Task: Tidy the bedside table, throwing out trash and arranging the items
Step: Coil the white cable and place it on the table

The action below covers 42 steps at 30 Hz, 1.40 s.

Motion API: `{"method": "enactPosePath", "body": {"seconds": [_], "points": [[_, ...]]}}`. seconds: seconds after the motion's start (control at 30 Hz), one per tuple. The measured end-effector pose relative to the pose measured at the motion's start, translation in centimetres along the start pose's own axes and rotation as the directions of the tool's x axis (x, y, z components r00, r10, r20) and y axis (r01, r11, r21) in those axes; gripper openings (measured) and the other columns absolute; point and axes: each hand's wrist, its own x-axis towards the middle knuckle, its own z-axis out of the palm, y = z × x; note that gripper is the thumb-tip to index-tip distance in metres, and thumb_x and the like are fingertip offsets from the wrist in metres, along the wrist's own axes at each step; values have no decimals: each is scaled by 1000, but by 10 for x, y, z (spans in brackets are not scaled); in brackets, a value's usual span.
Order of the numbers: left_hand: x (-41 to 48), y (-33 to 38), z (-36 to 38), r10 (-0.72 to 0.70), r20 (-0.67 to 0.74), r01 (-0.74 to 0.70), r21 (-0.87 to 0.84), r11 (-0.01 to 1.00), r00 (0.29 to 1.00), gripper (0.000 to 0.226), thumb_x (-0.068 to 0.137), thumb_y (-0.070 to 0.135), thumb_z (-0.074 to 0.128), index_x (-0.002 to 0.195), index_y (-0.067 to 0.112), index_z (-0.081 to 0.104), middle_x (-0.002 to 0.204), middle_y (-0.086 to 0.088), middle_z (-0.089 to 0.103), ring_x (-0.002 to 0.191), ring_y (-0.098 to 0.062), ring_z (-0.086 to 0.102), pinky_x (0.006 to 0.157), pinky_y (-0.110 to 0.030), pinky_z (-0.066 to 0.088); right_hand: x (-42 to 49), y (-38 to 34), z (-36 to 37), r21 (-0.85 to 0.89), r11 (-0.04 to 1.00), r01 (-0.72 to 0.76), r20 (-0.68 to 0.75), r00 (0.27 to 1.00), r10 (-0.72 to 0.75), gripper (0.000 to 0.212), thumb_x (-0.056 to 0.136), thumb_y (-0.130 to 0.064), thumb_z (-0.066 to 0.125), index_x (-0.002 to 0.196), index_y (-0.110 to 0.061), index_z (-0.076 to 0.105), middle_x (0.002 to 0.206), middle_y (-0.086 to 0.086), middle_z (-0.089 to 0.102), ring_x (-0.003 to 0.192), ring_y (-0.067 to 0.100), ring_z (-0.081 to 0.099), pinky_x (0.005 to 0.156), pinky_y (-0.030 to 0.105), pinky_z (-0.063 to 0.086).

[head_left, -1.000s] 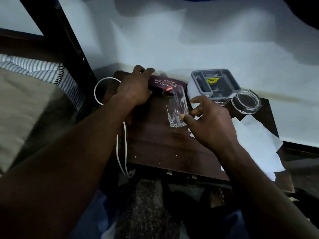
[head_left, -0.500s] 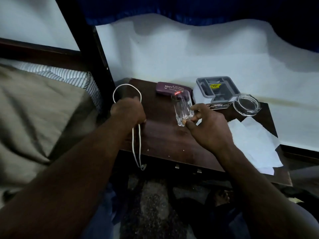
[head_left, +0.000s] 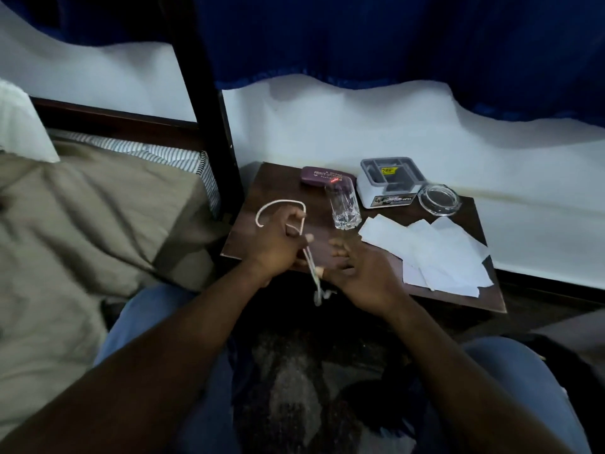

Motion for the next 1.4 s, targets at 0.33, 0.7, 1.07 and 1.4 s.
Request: {"method": "enactPosePath", "body": {"seconds": [0.33, 0.7, 1.07, 1.4], "points": [[-108, 10, 9, 3, 98, 33, -358, 933, 995, 11, 96, 9, 72, 106, 9, 72, 75, -3, 73, 63, -13, 70, 62, -23, 61, -80, -3, 9, 8, 986, 166, -174, 971, -162, 22, 90, -21, 80, 99, -35, 65, 86, -14, 78, 64, 8, 76, 70, 37, 63], [-155, 9, 13, 332, -104, -278, 350, 894, 937, 13, 95, 39, 72, 99, 31, 81, 73, 12, 76, 61, -3, 70, 62, -26, 56, -111, -6, -5, -42, 976, 211, -408, 888, -210, 15, 86, -43, 74, 89, -29, 70, 78, -12, 73, 73, 11, 73, 71, 42, 60], [-182, 9, 11, 536, -15, -447, 533, 719, 844, 24, 93, 42, 65, 109, 32, 80, 98, 4, 80, 89, -18, 74, 76, -39, 58, -133, -12, -5, -373, 885, 280, -355, 838, -415, 23, 89, -11, 78, 110, -18, 82, 118, 0, 75, 112, 25, 68, 100, 38, 53], [-171, -3, -1, 398, -154, -250, 566, 785, 904, 22, 97, 32, 70, 113, 20, 80, 113, -6, 68, 99, -25, 68, 90, -39, 55, -148, -7, -8, 300, 953, -32, -74, 996, 57, 19, 107, -16, 60, 96, -18, 76, 73, -4, 73, 61, 8, 65, 65, 25, 55]]}}
